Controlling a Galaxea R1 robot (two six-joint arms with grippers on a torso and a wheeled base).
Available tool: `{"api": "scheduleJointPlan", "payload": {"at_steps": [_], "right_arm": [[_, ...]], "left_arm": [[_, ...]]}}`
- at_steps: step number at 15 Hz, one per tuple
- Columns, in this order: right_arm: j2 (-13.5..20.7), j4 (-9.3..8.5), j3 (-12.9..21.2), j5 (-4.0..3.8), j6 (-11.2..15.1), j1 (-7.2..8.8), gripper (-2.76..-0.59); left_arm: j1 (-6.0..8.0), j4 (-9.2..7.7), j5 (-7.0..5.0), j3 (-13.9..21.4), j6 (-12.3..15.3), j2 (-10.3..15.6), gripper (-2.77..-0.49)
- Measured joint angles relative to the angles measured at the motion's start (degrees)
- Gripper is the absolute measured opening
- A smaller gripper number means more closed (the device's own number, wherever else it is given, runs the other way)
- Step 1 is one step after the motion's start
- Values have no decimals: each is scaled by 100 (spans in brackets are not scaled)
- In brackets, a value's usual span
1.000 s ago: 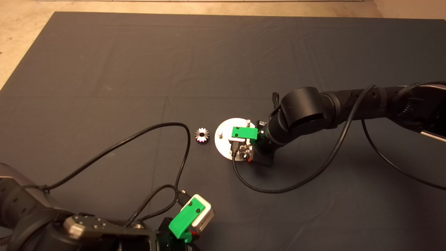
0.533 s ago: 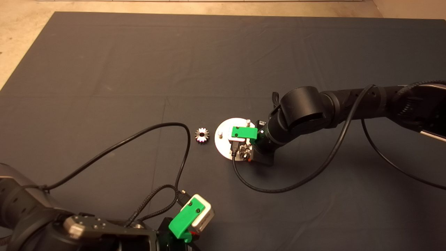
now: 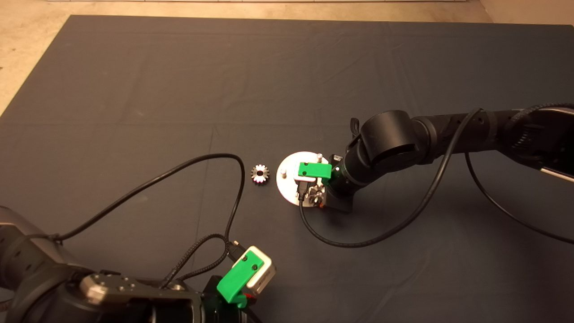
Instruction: Install three planetary gears onto the carrier pins
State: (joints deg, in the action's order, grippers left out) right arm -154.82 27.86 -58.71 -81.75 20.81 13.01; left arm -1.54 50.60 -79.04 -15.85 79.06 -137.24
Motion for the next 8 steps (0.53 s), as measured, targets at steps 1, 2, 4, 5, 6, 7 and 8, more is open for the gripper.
{"api": "scheduleJointPlan", "payload": {"at_steps": [1,2,4,5,6,7,8], "right_arm": [[0,-29,-9,-11,-2,2,-238],[-2,-69,-24,-37,-2,0,-233],[2,-130,-39,-39,0,2,-229],[5,-224,-41,-100,0,2,-220],[5,-297,-41,-105,0,2,-215],[5,-306,-41,-105,0,5,-205],[5,-311,-41,-105,0,5,-204]], "left_arm": [[0,0,91,0,0,0,-180],[0,0,137,0,0,0,-180],[0,0,146,0,0,-1,-180],[0,0,149,0,0,0,-180],[0,0,149,0,0,4,-180],[0,0,151,0,0,13,-180],[0,0,154,0,0,13,-180]]}}
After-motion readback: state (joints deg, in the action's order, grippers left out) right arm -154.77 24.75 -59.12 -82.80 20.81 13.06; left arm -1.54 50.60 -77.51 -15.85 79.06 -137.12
